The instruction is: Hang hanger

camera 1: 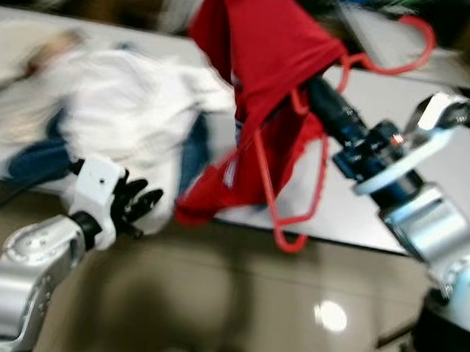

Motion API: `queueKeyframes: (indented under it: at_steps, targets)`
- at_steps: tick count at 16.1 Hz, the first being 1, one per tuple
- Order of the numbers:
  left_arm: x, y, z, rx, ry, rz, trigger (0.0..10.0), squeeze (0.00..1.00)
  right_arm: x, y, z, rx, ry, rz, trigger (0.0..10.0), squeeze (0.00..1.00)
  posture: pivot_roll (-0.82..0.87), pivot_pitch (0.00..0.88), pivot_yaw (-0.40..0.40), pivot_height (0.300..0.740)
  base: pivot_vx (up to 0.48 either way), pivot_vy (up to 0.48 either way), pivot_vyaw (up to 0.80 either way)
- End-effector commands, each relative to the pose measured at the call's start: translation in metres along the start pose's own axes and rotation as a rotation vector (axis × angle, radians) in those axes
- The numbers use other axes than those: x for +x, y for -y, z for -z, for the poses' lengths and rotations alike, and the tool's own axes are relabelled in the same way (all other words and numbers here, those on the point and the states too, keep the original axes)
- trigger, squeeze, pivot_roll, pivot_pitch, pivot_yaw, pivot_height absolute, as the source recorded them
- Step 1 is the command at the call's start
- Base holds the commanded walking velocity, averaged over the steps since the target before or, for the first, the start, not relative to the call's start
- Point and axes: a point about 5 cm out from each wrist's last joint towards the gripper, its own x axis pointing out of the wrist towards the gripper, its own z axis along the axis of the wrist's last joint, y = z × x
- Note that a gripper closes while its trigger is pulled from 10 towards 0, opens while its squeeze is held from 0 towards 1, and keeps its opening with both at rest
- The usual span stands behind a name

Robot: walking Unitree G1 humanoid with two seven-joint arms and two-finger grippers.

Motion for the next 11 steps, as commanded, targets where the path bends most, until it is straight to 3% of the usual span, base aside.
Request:
queueKeyframes:
  at_steps: [1, 5, 6, 11]
  targets:
    - [0.002, -0.002, -0.011, 0.029, 0.055, -0.031, 10.0, 0.00, -0.003, -0.012, -0.011, -0.073, 0.006, -0.074, 10.0, 0.00, 0.03, 0.046, -0.045, 0.740, 0.000, 0.000, 0.79]
    - [0.002, -0.006, -0.022, -0.001, 0.126, -0.017, 10.0, 0.00, -0.015, -0.026, -0.044, -0.206, 0.089, -0.157, 10.0, 0.00, 0.03, 0.041, -0.033, 0.740, 0.000, 0.000, 0.79]
    - [0.003, -0.003, -0.022, -0.010, 0.137, 0.006, 10.0, 0.00, -0.019, -0.038, -0.061, -0.262, 0.143, -0.237, 10.0, 0.00, 0.03, 0.039, -0.028, 0.740, 0.000, 0.000, 0.79]
    - [0.007, -0.001, -0.026, -0.001, 0.161, 0.021, 10.0, 0.00, -0.027, -0.066, -0.101, -0.283, 0.351, -0.411, 10.0, 0.00, 0.03, 0.035, -0.021, 0.740, 0.000, 0.000, 0.78]
